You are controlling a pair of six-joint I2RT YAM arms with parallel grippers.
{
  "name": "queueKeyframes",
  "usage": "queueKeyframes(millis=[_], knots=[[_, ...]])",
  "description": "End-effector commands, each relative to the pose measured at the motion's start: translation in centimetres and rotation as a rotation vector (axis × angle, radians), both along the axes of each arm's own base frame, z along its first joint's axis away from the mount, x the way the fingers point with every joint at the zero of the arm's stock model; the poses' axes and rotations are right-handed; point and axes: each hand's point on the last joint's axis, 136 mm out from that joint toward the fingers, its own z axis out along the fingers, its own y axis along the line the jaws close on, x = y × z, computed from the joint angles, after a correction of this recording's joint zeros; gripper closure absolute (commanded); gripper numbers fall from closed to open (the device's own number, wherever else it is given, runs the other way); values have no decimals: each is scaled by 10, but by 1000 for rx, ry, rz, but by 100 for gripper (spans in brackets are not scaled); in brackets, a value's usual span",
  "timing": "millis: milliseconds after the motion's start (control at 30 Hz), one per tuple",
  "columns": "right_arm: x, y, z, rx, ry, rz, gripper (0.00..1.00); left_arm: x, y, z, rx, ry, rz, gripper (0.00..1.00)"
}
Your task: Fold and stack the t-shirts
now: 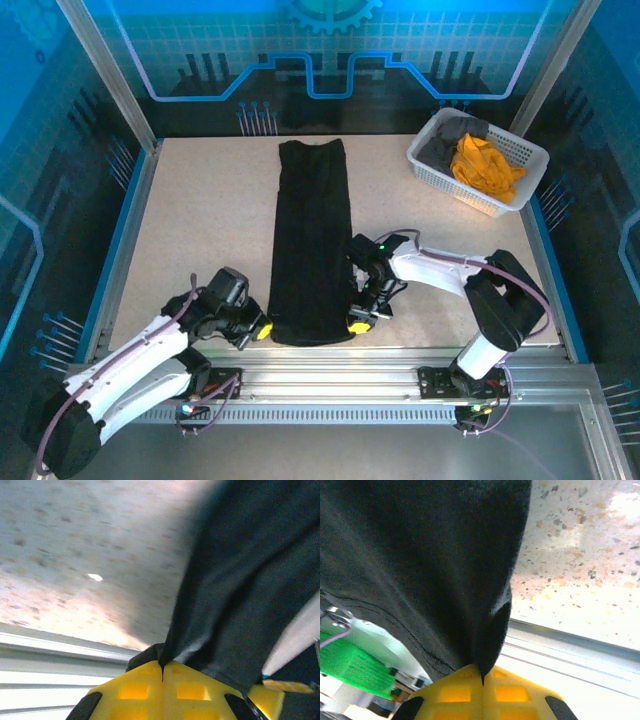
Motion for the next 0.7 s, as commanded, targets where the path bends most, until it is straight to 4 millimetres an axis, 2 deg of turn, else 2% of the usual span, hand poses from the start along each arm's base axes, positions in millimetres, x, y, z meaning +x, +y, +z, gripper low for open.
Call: queueKeyframes(millis=[0,200,333,500,667], knots=[[13,2,23,10,-4,-130,100,20,-1,38,12,-113,-26,100],[69,6,50,-8,-108,-234,100,84,0,89,-8,-283,39,100],[120,9,64,-6,-164,-293,100,136,2,105,-40,-350,92,100],[183,5,71,-28,-237,-340,100,195,8,105,-33,-392,127,100],[230,5,57,-35,-246,-375,100,243,13,89,-25,-396,137,100]])
